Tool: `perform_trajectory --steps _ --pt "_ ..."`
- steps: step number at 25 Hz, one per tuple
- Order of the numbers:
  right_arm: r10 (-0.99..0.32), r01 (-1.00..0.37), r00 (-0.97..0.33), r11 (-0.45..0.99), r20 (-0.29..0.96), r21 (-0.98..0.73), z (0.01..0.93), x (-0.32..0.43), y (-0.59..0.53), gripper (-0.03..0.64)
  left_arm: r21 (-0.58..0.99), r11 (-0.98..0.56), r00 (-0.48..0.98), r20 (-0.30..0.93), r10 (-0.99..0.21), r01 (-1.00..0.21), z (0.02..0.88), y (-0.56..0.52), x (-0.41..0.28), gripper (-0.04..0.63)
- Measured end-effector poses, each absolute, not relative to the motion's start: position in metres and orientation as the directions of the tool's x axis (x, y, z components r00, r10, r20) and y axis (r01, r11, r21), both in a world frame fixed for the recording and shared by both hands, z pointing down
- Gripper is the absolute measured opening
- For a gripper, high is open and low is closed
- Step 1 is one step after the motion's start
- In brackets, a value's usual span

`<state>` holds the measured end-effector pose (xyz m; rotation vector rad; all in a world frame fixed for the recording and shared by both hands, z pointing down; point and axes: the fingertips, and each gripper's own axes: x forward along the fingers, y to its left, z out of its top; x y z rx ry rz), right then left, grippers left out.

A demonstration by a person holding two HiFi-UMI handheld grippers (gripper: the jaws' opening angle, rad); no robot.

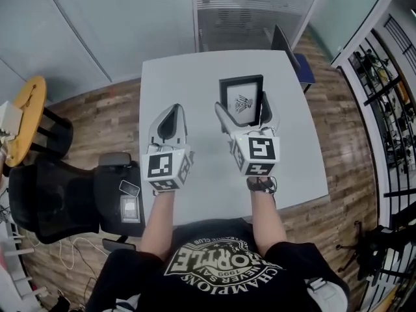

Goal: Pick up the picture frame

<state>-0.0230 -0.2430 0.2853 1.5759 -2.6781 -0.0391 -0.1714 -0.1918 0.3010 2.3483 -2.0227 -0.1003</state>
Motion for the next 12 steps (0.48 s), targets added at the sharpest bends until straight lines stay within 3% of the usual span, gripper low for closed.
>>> perform_trajectory --steps 12 --pt "-0.871 -0.869 -0.490 0.492 0.041 0.057 0.298 -0.028 -0.242 0.522 0.128 -0.201 0.200 -0.018 -0.980 -0.971 0.315 -0.197 -0.164 0.003"
